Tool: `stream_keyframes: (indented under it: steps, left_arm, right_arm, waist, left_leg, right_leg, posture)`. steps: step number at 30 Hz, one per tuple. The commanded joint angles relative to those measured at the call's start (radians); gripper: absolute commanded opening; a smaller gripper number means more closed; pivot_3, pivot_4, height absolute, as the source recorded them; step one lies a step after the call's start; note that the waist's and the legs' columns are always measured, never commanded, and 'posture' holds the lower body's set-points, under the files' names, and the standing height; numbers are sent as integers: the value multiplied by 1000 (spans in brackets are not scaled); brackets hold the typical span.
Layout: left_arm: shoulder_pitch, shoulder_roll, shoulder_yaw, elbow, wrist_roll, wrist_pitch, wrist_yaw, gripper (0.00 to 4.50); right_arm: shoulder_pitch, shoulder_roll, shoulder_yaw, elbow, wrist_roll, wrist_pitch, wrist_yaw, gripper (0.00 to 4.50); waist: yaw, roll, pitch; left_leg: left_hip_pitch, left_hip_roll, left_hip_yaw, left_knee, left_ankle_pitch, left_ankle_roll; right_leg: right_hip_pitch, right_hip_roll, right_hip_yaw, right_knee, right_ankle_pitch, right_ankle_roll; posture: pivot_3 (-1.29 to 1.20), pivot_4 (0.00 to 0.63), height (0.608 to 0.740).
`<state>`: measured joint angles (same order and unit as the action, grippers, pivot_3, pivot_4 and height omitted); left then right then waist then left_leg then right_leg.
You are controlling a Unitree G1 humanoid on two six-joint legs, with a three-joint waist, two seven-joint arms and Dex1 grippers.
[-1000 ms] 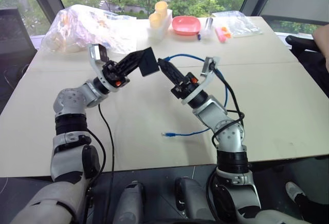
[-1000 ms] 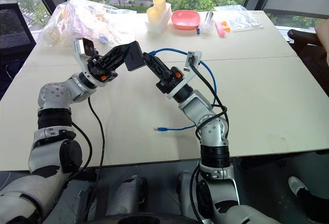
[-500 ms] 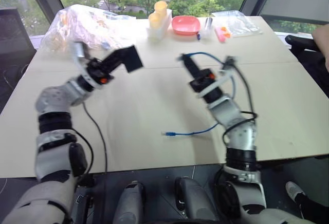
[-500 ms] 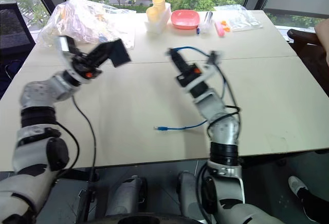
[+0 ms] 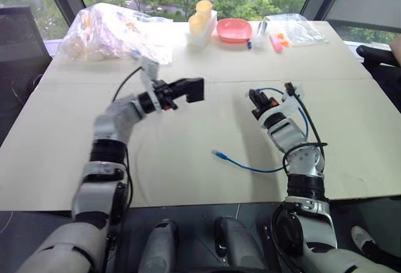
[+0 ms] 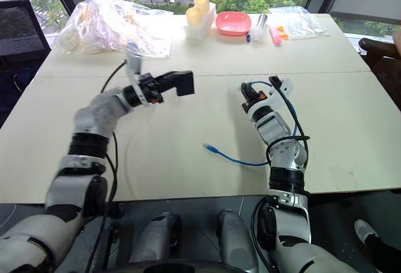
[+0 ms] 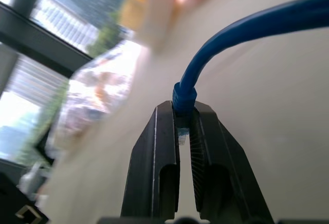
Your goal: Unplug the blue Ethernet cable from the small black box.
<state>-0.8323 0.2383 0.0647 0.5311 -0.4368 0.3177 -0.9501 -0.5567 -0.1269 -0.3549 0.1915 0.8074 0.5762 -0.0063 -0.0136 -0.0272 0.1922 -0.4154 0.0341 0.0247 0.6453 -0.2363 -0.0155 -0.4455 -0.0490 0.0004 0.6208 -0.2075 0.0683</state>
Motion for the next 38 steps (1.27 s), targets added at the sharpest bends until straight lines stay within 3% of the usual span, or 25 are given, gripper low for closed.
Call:
stream_keyframes:
  steps: [1, 4, 6, 10, 14, 16, 24, 25, 27, 32, 35, 38]
  left_arm:
    - [-13, -38, -28, 20, 94, -193, 63, 564]
    - [-20, -60, -49, 87, 159, -300, 110, 564]
    - [-30, -75, -58, 138, 197, -369, 146, 564]
    - [-41, -104, -62, 211, 233, -450, 175, 564]
    - [-36, -152, -72, 346, 281, -562, 223, 564]
    - [-47, -165, -63, 393, 290, -597, 248, 1558]
    - [-45, -127, -99, 347, 335, -614, 202, 3948]
    - [-35, -109, -92, 265, 318, -565, 198, 4250]
    - [-13, -79, -74, 116, 279, -466, 196, 4250]
    - [157, 118, 9, -435, 65, 74, 182, 4250]
    - [306, 236, 54, -636, -20, 258, 179, 4250]
    - [429, 280, 128, -750, -100, 381, 221, 4250]
  right_arm:
    - [31, -101, 70, -120, -102, 87, -27, 1718]
    - [68, -187, 128, -215, -133, 222, -26, 3266]
    - [116, -295, 209, -353, -102, 374, 58, 4371]
    - [171, -395, 249, -527, -51, 515, 136, 4445]
    - [205, -372, 195, -568, -41, 488, 158, 4445]
    - [210, -359, 188, -555, -64, 465, 161, 4500]
    - [235, -329, 213, -539, -129, 404, 190, 4500]
    - [243, -330, 207, -550, -128, 401, 197, 4500]
    - [255, -327, 190, -566, -118, 399, 210, 4500]
    - [326, -353, 161, -630, -95, 319, 340, 4500]
    - [361, -325, 117, -634, -133, 184, 364, 4500]
    - [403, -325, 120, -611, -184, 83, 398, 4500]
  waist:
    - [-1, 0, 0]
    - [-2, 1, 0]
    - [0, 1, 0]
    - [3, 1, 0]
    - [5, 1, 0]
    - [5, 1, 0]
    - [3, 1, 0]
    - [2, 1, 0]
    - [1, 1, 0]
    - [-8, 2, -1]
    - [-6, 3, -1]
    - [-2, 2, -1]
  left_leg:
    - [-1, 0, 0, 0, -1, 1]
    - [-1, 0, 0, 1, -3, 5]
    - [-1, 0, 0, 1, -3, 5]
    - [-2, 1, -1, 2, -4, 6]
    - [-2, 0, -1, 3, -4, 6]
    - [-3, 0, -1, 3, -4, 6]
    - [-3, 0, -1, 3, -4, 6]
    - [-3, 0, -1, 3, -4, 6]
    - [-3, 0, -1, 3, -4, 6]
    - [-2, 1, -2, 2, -4, 6]
    - [2, 2, -1, 1, -4, 7]
    - [4, 2, -1, 2, -4, 7]
  right_leg:
    - [0, 0, 0, -1, 1, 1]
    - [0, 1, 0, -2, 1, 2]
    - [0, 2, 0, -2, 1, 2]
    - [0, 2, -1, -3, 1, 2]
    - [1, 2, -1, -4, 1, 2]
    - [2, 2, -2, -6, 1, 3]
    - [1, 2, -2, -7, 2, 5]
    - [1, 2, -2, -7, 2, 5]
    - [1, 2, -2, -7, 3, 5]
    - [1, 3, -1, -6, 3, 5]
    - [3, 3, -1, -4, 2, 6]
    - [5, 3, -1, -4, 0, 1]
  posture:
    - [0, 150, 740]
    - [0, 150, 740]
    - [0, 150, 740]
    - [0, 150, 740]
    - [0, 150, 740]
    - [0, 150, 740]
    - [0, 150, 740]
    - [0, 150, 740]
    - [0, 150, 740]
    - [0, 150, 740]
    - [0, 150, 740]
    - [0, 150, 740]
